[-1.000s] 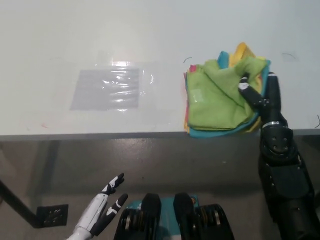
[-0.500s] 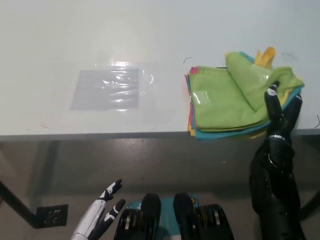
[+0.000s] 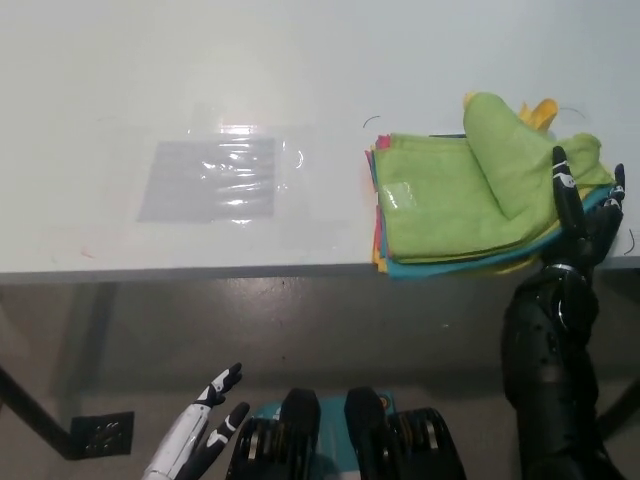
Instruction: A stack of folded microfibre clothes with a single fold is kept infront of the robot. the robot uses its right hand to grab one end of the clothes and pulla it away from the other end to unfold
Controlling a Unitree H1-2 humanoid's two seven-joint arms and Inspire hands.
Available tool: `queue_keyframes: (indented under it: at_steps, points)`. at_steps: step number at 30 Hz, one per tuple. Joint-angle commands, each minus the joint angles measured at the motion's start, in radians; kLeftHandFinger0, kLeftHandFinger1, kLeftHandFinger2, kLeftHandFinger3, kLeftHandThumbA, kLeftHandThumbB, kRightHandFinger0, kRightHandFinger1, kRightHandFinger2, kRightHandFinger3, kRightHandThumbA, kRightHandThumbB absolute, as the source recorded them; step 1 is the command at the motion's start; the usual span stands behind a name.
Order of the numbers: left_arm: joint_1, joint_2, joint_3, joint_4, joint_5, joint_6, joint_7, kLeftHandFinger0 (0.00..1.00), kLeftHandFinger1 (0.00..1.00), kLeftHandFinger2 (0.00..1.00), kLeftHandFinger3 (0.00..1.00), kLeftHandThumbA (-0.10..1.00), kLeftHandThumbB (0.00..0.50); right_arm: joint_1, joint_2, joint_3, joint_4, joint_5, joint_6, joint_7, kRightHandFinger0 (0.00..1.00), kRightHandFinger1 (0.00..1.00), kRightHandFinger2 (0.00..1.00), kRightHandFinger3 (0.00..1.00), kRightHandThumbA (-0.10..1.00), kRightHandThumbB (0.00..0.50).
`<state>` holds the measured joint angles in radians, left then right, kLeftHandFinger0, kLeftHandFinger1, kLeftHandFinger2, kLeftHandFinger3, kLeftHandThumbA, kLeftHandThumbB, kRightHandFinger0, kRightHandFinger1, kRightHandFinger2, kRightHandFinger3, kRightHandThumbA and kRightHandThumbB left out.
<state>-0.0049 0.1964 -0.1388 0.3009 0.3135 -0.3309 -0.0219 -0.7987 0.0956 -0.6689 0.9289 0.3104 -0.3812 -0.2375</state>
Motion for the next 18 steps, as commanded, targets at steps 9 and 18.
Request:
queue_keyframes:
  at_steps: [9,18]
  points:
    - [0.03,0.033,0.023,-0.044,-0.002,-0.024,0.017,1.0,1.0,1.0,1.0,1.0,0.5,0.102,-0.036,0.335,-0.083,-0.473,-0.084,-0.321,1.0,1.0,1.0,1.0,1.0,0.303]
    - [0.058,0.05,0.031,-0.06,0.013,-0.014,0.023,1.0,1.0,1.0,1.0,1.0,0.5,0.203,-0.012,0.285,-0.807,-0.794,0.066,-0.389,1.0,1.0,1.0,1.0,0.99,0.291]
